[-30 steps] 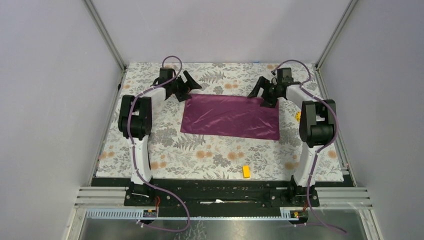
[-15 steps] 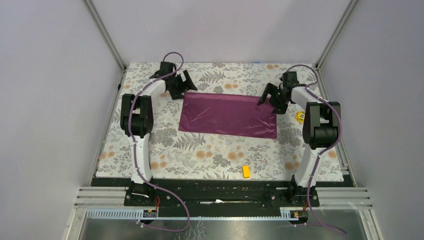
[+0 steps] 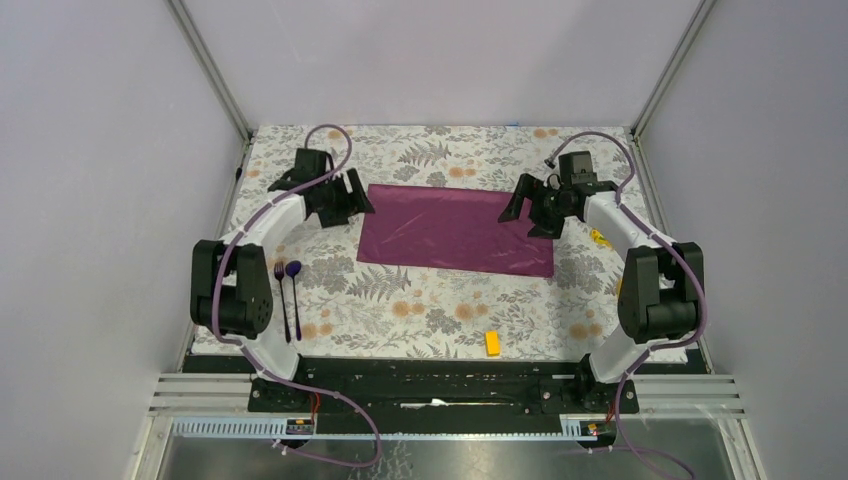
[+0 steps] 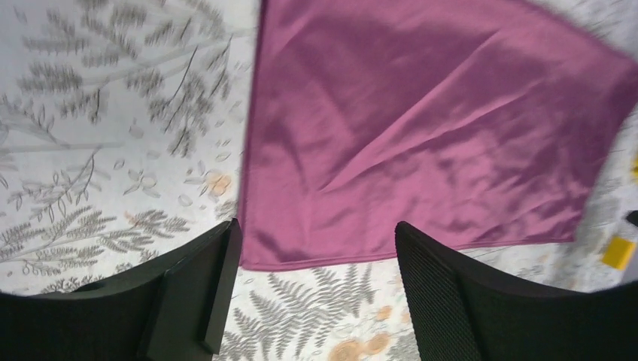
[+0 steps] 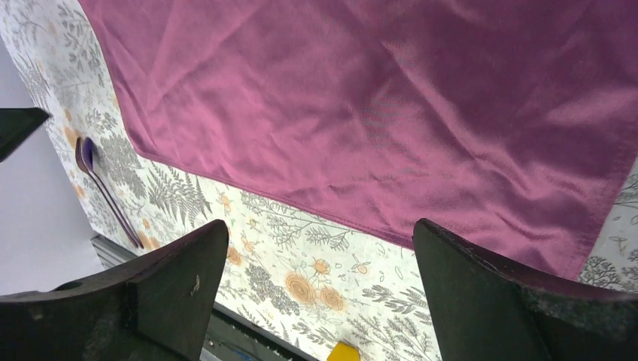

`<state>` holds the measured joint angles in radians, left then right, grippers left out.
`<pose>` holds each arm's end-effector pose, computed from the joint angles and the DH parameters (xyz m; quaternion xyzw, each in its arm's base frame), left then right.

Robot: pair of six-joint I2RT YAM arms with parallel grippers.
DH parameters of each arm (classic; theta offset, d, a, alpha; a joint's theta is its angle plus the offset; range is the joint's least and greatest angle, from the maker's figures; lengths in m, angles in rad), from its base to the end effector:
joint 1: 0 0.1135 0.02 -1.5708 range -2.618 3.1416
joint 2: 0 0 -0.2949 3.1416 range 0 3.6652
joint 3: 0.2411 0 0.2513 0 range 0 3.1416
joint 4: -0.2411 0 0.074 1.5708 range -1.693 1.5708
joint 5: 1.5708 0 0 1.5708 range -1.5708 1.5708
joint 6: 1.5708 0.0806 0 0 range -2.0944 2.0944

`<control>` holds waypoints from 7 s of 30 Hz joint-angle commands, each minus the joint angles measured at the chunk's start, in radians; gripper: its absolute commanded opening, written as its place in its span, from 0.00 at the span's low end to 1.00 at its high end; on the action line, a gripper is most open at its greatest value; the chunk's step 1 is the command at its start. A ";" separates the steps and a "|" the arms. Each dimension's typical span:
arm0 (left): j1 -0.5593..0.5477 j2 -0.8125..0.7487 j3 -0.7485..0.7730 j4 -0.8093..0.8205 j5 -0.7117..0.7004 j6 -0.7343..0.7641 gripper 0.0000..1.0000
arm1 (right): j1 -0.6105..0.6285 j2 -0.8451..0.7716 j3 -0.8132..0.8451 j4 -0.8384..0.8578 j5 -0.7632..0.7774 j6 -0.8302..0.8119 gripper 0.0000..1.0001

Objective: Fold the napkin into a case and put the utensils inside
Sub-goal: Smooth out the rectangle-folded napkin at the center of the board, then fold the rectangle-folded napkin at the center of the board.

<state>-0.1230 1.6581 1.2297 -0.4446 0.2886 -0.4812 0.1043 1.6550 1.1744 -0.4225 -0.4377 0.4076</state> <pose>0.3841 -0.0706 0.2446 -0.1173 0.9239 -0.2297 0.2828 0.3743 0.0735 0.2323 0.0690 0.9224 0.2794 0.2575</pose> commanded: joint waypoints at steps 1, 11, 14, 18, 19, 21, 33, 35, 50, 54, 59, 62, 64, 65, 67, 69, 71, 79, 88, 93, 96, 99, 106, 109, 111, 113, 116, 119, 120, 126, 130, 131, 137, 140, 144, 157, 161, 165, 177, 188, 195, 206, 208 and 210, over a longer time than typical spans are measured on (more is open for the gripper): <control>-0.002 0.041 -0.077 -0.008 -0.040 0.067 0.78 | 0.006 -0.045 -0.013 0.003 -0.051 0.005 1.00; -0.038 0.073 -0.129 -0.038 -0.087 0.092 0.56 | 0.026 -0.039 -0.045 0.037 -0.075 0.007 1.00; -0.049 0.096 -0.111 -0.052 -0.121 0.102 0.53 | 0.026 -0.039 -0.047 0.037 -0.075 0.000 1.00; -0.054 0.129 -0.080 -0.092 -0.178 0.127 0.50 | 0.026 -0.045 -0.048 0.036 -0.064 -0.009 1.00; -0.054 0.135 -0.079 -0.097 -0.189 0.134 0.50 | 0.026 -0.047 -0.050 0.036 -0.064 -0.010 1.00; -0.055 0.146 -0.075 -0.102 -0.198 0.137 0.50 | 0.026 -0.047 -0.051 0.037 -0.061 -0.013 1.00; -0.099 0.167 -0.120 -0.102 -0.077 0.085 0.27 | 0.023 -0.024 0.036 -0.072 0.305 -0.059 1.00; -0.115 0.139 -0.156 -0.097 -0.052 0.068 0.24 | 0.020 0.035 0.116 -0.150 0.389 -0.094 1.00; -0.131 -0.089 -0.284 -0.108 -0.116 0.047 0.19 | -0.094 0.323 0.291 -0.329 0.327 -0.303 0.88; -0.129 -0.065 -0.276 -0.098 -0.095 0.049 0.30 | -0.094 0.351 0.317 -0.340 0.313 -0.330 0.79; -0.129 -0.080 -0.276 -0.094 -0.096 0.040 0.38 | -0.091 0.405 0.405 -0.395 0.324 -0.337 0.70; -0.129 -0.088 -0.294 -0.091 -0.100 0.037 0.40 | -0.088 0.415 0.420 -0.396 0.323 -0.327 0.67; -0.129 -0.099 -0.302 -0.088 -0.115 0.040 0.40 | -0.083 0.426 0.431 -0.398 0.321 -0.321 0.65; -0.129 -0.106 -0.303 -0.087 -0.122 0.043 0.40 | -0.080 0.438 0.439 -0.400 0.321 -0.318 0.63; -0.129 -0.121 -0.303 -0.088 -0.124 0.043 0.40 | -0.076 0.455 0.468 -0.416 0.331 -0.311 0.58; -0.129 -0.137 -0.301 -0.087 -0.128 0.045 0.40 | -0.068 0.472 0.492 -0.429 0.346 -0.304 0.54; -0.129 -0.150 -0.296 -0.088 -0.134 0.047 0.40 | -0.059 0.488 0.512 -0.443 0.367 -0.294 0.54; -0.129 -0.184 -0.297 -0.086 -0.137 0.043 0.42 | -0.038 0.524 0.516 -0.451 0.418 -0.285 0.61; -0.127 -0.228 -0.276 -0.095 -0.144 0.038 0.57 | -0.004 0.554 0.440 -0.382 0.507 -0.257 0.52; -0.123 -0.256 -0.262 -0.113 -0.153 0.039 0.58 | 0.006 0.571 0.396 -0.325 0.510 -0.253 0.34; -0.118 -0.274 -0.263 -0.121 -0.164 0.042 0.58 | 0.015 0.562 0.378 -0.297 0.504 -0.276 0.20; -0.112 -0.278 -0.270 -0.121 -0.160 0.042 0.58 | 0.020 0.546 0.380 -0.294 0.518 -0.292 0.06; -0.109 -0.269 -0.274 -0.100 -0.105 0.022 0.59 | 0.015 0.450 0.345 -0.329 0.709 -0.325 0.00; -0.109 -0.262 -0.274 -0.092 -0.077 0.014 0.59 | -0.016 0.413 0.332 -0.311 0.772 -0.340 0.00; -0.109 -0.258 -0.273 -0.090 -0.061 0.013 0.59 | -0.034 0.398 0.327 -0.296 0.806 -0.351 0.00; -0.110 -0.261 -0.277 -0.087 -0.047 0.008 0.58 | -0.045 0.385 0.324 -0.276 0.838 -0.372 0.00; -0.110 -0.276 -0.291 -0.079 -0.035 0.000 0.59 | -0.048 0.374 0.333 -0.265 0.858 -0.398 0.00; -0.110 -0.289 -0.308 -0.073 -0.023 -0.005 0.58 | -0.036 0.353 0.338 -0.268 0.849 -0.387 0.00; -0.110 -0.293 -0.312 -0.069 -0.020 -0.006 0.58 | -0.026 0.347 0.339 -0.276 0.853 -0.382 0.00; -0.110 -0.295 -0.301 -0.061 -0.014 -0.014 0.59 | 0.096 0.330 0.378 -0.358 0.838 -0.331 0.00; -0.110 -0.299 -0.279 -0.054 0.000 -0.024 0.59 | 0.182 0.340 0.428 -0.405 0.720 -0.292 0.00; -0.110 -0.302 -0.275 -0.054 -0.002 -0.024 0.60 | 0.203 0.344 0.437 -0.407 0.688 -0.290 0.00; -0.110 -0.320 -0.284 -0.050 -0.005 -0.031 0.60 | 0.326 0.388 0.495 -0.392 0.532 -0.248 0.00; -0.110 -0.331 -0.293 -0.052 -0.008 -0.031 0.61 | 0.370 0.414 0.524 -0.363 0.450 -0.225 0.00; -0.109 -0.341 -0.303 -0.050 -0.011 -0.031 0.61 | 0.424 0.450 0.575 -0.322 0.362 -0.209 0.00; -0.110 -0.283 -0.416 0.099 0.075 -0.112 0.62 | 0.453 0.544 0.635 -0.215 0.096 -0.112 0.00; -0.120 -0.250 -0.471 0.220 0.119 -0.178 0.68 | 0.454 0.549 0.632 -0.180 0.026 -0.093 0.00; -0.131 -0.194 -0.481 0.276 0.127 -0.197 0.67 | 0.454 0.567 0.637 -0.162 -0.011 -0.075 0.00; -0.142 -0.081 -0.543 0.442 0.199 -0.292 0.52 | 0.471 0.626 0.668 -0.111 -0.091 -0.005 0.00; -0.150 -0.057 -0.560 0.463 0.195 -0.295 0.43 | 0.505 0.636 0.704 -0.111 -0.102 0.015 0.00; -0.160 -0.034 -0.553 0.469 0.207 -0.294 0.37 | 0.513 0.668 0.734 -0.114 -0.110 0.025 0.00; -0.178 -0.012 -0.558 0.478 0.201 -0.297 0.30 | 0.526 0.726 0.777 -0.110 -0.122 0.035 0.00; -0.178 -0.011 -0.559 0.478 0.199 -0.298 0.29 | 0.527 0.735 0.783 -0.110 -0.125 0.037 0.00; -0.178 -0.012 -0.562 0.478 0.198 -0.297 0.29 | 0.528 0.741 0.790 -0.111 -0.128 0.038 0.00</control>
<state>-0.2955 1.6321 0.6781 0.0250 0.5011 -0.7876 0.6163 2.3821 1.9072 -0.5373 -0.5320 0.4339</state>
